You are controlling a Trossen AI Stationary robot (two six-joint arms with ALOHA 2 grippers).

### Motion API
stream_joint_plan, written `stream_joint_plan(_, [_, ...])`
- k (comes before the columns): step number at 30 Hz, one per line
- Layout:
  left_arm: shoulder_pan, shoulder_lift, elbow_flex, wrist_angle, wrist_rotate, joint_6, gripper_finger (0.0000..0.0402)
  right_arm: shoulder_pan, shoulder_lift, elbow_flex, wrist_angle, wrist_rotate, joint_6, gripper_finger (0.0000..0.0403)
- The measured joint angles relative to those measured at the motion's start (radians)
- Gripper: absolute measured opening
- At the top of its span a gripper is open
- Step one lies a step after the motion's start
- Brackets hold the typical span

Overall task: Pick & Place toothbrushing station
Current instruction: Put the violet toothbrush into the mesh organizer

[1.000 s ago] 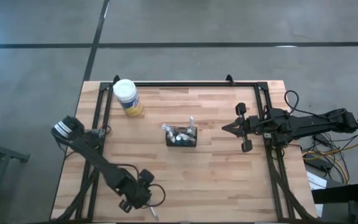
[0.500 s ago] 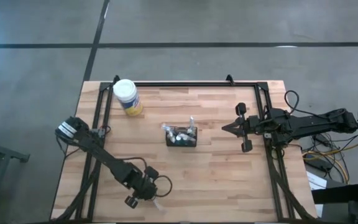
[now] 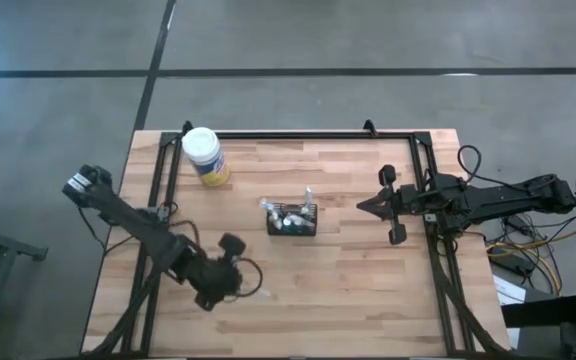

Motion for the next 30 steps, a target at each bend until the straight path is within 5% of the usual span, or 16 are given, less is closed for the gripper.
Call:
stream_joint_plan(4, [0.056,-0.045,0.116,-0.063,-0.138,0.118,0.001,0.0,0.015,0.0,0.044,0.0,-0.003,0.0008])
stream_joint_plan(8, [0.159,-0.11,0.193,-0.058,-0.161,0.243,0.0009,-0.001,0.059,0.033,0.044,0.0,0.0,0.0008])
stream_joint_plan(17, [0.526,-0.12,0.217,0.012,0.181,0.357,0.0009,0.002,0.262,0.353,-0.344,0.117,-0.05,0.0016])
stream_joint_plan(30, [0.61,-0.024,0.27,0.06,0.219,0.441,0.0009,0.003,0.578,0.733,-0.654,0.124,-0.14,0.0188])
